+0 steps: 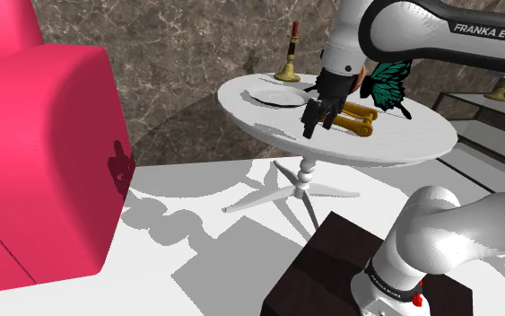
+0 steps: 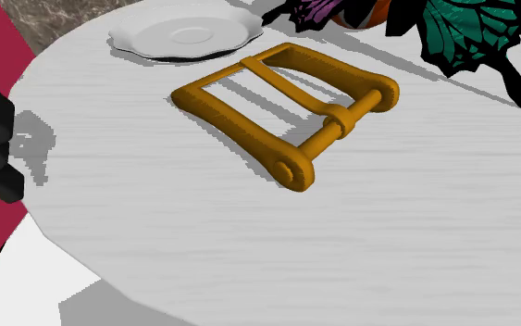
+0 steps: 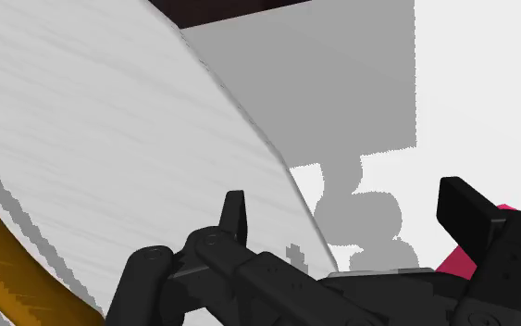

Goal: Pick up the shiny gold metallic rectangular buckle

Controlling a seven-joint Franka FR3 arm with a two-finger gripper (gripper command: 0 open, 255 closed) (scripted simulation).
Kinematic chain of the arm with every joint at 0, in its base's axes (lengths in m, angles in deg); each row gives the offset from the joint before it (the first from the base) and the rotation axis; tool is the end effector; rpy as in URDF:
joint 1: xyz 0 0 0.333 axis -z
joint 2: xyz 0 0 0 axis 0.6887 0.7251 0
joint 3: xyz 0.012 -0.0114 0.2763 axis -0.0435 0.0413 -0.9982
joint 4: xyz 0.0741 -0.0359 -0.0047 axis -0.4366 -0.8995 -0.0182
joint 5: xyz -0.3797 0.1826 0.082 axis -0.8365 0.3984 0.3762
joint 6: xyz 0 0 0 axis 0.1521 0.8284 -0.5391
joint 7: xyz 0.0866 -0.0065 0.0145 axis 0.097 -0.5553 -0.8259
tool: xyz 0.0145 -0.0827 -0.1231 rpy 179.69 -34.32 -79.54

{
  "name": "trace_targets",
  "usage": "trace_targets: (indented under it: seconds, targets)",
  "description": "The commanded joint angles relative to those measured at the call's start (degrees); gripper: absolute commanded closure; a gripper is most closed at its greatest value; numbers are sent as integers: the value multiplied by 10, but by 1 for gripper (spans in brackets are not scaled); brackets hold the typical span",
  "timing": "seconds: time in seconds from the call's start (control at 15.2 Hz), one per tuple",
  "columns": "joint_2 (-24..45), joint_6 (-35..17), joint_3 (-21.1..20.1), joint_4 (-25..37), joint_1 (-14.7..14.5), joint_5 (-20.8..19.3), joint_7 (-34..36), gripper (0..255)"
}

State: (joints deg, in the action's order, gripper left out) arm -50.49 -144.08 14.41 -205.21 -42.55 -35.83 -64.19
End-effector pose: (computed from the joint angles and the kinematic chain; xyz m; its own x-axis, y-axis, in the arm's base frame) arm 0.3701 0.0191 0.5450 0.9888 -0.1208 0.0878 -0.1225 -0.9924 0.0137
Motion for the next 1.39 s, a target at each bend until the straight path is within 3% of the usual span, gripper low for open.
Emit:
trace_targets:
  seconds: [0.0,0.66,1.32]
  targets:
    - [0,0,0,0,0,0,0,0]
    - [37,11,139,38,20,-93,-194,0]
    - [155,1,275,153,17,-150,-390,0]
